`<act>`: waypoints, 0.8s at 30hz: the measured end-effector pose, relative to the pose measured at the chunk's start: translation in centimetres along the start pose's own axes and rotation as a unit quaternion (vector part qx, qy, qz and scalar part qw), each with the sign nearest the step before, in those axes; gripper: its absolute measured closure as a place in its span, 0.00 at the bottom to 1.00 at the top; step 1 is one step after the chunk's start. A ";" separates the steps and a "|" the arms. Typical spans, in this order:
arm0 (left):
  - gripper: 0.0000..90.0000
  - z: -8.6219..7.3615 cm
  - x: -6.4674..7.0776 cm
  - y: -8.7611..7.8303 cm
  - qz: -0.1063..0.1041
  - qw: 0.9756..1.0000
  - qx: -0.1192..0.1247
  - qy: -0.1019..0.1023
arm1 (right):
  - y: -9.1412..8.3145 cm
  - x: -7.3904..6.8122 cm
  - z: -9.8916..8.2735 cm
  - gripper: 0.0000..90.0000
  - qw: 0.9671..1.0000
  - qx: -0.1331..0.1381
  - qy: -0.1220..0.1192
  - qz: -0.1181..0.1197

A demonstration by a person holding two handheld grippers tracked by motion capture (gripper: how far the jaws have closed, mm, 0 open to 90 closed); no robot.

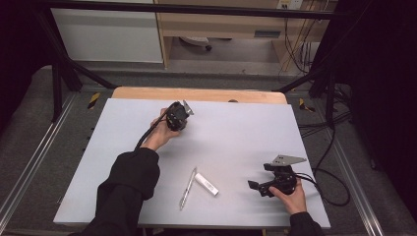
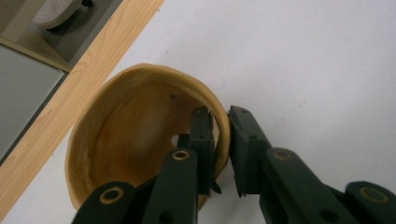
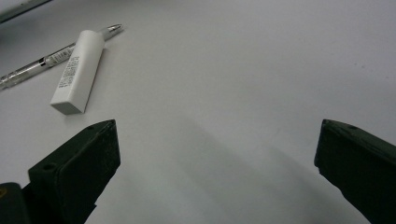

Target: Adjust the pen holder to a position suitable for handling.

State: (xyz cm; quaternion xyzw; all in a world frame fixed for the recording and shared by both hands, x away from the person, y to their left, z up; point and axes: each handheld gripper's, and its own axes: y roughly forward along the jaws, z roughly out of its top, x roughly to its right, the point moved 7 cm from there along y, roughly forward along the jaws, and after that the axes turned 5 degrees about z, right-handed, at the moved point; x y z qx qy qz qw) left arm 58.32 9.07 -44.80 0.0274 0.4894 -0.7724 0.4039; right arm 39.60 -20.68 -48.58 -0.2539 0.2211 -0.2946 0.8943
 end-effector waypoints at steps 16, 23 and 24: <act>0.90 0.7 0.5 -1.6 -0.019 0.999 0.025 -0.008 | 0.0 0.0 0.0 0.01 1.000 0.000 0.000 0.000; 0.90 1.0 0.6 -3.2 -0.025 0.999 0.033 -0.013 | 0.0 0.0 0.0 0.01 1.000 -0.001 -0.001 0.000; 0.90 1.1 0.6 -3.6 -0.027 0.999 0.034 -0.015 | 0.0 0.0 0.0 0.01 1.000 -0.001 0.000 0.000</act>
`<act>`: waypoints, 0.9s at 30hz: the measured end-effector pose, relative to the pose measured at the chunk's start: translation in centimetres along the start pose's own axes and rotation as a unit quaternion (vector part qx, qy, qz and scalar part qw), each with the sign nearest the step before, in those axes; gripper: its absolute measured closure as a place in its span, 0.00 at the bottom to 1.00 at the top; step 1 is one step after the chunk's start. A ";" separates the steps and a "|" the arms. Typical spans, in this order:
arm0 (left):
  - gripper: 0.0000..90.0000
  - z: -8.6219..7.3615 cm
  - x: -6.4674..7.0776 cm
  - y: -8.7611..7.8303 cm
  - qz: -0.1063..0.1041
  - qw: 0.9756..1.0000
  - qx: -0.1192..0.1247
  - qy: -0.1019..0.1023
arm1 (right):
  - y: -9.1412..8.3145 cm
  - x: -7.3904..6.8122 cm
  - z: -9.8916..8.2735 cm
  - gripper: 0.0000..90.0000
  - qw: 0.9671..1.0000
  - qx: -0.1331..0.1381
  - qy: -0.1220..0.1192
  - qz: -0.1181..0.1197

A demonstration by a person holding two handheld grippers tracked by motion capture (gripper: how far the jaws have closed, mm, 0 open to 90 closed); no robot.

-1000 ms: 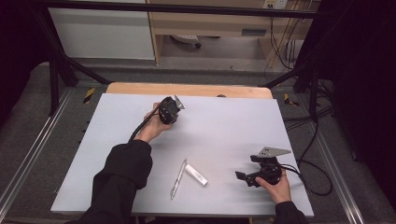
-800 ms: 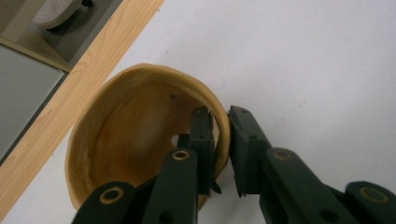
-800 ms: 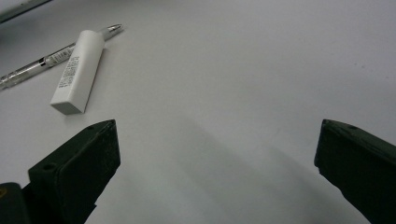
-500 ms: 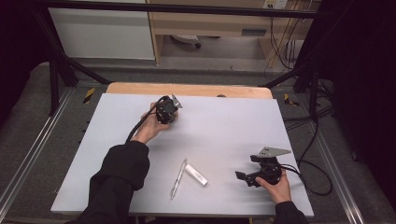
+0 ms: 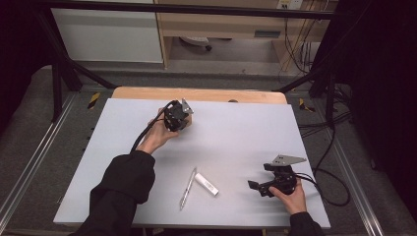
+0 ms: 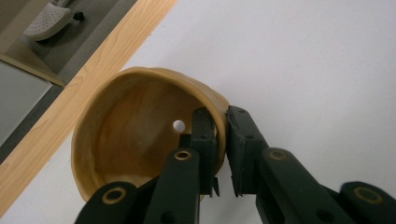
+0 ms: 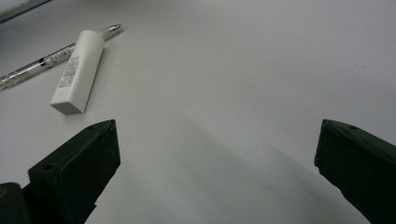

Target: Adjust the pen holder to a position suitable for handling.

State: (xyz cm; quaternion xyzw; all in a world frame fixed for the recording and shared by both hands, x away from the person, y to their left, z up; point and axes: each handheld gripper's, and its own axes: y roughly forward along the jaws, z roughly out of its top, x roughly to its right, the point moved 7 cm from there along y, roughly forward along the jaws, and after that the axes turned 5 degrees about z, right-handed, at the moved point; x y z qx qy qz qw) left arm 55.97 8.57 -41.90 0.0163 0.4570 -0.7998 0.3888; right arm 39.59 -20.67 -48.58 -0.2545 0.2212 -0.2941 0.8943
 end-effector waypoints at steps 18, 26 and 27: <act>0.90 -1.0 4.0 -2.7 -0.036 0.999 0.000 0.000 | 0.1 0.0 -0.1 0.01 1.000 -0.003 0.000 -0.001; 0.90 -0.6 6.7 -3.0 -0.059 0.998 -0.003 0.012 | 0.1 0.0 -0.1 0.01 1.000 -0.003 -0.001 -0.002; 0.90 -0.6 7.1 -3.0 -0.063 0.998 -0.002 0.014 | 0.1 0.0 -0.1 0.01 1.000 -0.003 -0.001 -0.002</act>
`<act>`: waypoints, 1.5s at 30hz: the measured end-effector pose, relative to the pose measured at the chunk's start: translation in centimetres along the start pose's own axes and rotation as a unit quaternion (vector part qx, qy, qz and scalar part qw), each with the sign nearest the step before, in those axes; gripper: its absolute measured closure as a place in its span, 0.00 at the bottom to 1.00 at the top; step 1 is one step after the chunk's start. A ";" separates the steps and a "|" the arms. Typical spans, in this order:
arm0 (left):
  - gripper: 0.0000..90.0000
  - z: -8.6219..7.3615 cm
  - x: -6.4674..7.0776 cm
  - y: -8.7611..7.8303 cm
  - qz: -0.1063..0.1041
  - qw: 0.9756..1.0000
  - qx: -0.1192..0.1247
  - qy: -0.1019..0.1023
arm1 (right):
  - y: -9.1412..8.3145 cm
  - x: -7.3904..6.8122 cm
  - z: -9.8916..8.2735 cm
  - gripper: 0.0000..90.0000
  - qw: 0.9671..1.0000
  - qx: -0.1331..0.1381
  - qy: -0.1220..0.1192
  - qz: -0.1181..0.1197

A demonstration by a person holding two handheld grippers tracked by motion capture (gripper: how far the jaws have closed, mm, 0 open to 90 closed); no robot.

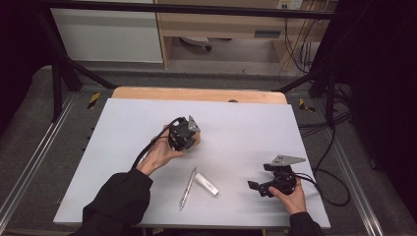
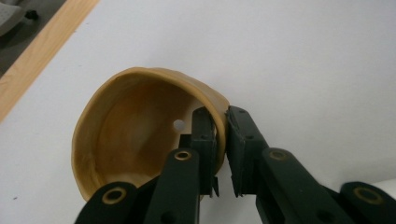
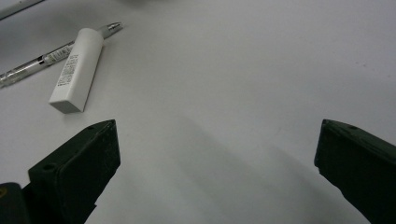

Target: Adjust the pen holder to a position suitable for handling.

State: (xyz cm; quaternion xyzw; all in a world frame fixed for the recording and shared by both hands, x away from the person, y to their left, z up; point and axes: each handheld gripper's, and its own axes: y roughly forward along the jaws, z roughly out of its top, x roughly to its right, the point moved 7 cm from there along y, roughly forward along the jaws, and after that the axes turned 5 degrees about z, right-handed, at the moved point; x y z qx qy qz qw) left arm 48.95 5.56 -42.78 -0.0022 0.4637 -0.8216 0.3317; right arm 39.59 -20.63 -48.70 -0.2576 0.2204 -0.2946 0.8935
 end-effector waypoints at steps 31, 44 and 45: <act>0.84 1.6 1.1 2.7 -0.009 1.000 0.023 0.000 | 0.0 0.0 0.0 0.01 1.000 0.000 0.000 0.001; 0.77 2.4 1.1 2.4 -0.007 0.999 0.053 0.004 | -0.1 0.0 0.0 0.01 1.000 0.000 -0.001 0.001; 0.73 2.4 1.1 2.2 -0.004 0.999 0.053 0.004 | -0.1 0.0 0.0 0.01 1.000 0.001 -0.001 0.001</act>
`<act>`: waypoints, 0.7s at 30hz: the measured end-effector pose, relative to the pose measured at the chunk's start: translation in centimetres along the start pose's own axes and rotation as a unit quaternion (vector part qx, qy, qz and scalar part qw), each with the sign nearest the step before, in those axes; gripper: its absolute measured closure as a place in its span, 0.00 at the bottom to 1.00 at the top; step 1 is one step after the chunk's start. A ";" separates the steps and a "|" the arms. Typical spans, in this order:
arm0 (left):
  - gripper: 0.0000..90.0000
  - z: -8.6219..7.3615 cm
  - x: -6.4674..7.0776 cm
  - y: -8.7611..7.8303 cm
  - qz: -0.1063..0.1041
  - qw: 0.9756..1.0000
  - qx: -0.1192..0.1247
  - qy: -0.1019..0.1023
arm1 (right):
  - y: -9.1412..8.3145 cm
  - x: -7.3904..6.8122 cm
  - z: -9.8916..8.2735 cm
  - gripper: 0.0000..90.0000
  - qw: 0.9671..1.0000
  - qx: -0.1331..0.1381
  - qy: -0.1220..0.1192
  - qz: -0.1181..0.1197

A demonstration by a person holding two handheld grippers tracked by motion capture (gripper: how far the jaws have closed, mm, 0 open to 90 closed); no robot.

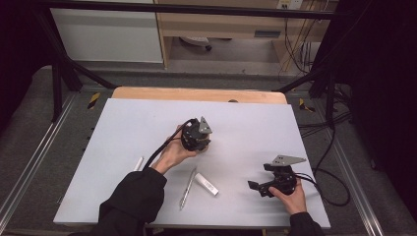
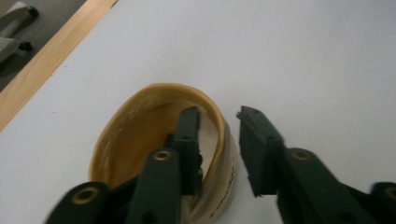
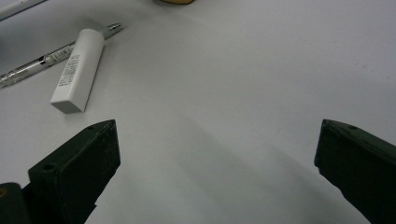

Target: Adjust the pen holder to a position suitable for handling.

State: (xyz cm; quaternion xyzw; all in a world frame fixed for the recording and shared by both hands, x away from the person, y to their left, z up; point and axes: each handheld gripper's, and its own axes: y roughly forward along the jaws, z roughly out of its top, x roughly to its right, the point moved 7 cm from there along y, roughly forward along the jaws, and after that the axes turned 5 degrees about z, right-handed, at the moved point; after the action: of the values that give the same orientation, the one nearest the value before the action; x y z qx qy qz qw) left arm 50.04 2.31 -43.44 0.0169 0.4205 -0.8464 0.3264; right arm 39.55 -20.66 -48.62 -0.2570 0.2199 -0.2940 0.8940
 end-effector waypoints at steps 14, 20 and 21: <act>0.31 -0.4 0.2 -4.8 -0.007 0.998 0.026 -0.064 | 0.1 0.0 0.0 0.01 1.000 -0.003 -0.001 -0.001; 0.23 -1.7 0.3 -6.2 -0.007 0.995 0.040 -0.088 | 0.2 0.0 0.0 0.01 1.000 -0.004 0.000 -0.002; 0.21 -1.9 0.4 -6.3 -0.009 0.995 0.040 -0.090 | 0.2 -0.1 0.0 0.01 1.000 -0.004 0.000 -0.002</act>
State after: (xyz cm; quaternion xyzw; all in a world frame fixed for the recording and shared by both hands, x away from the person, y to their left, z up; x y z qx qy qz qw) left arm 45.71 6.24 -40.39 -0.0504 0.3551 -0.8635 0.3546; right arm 39.56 -20.51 -48.75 -0.2608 0.2210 -0.2945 0.8924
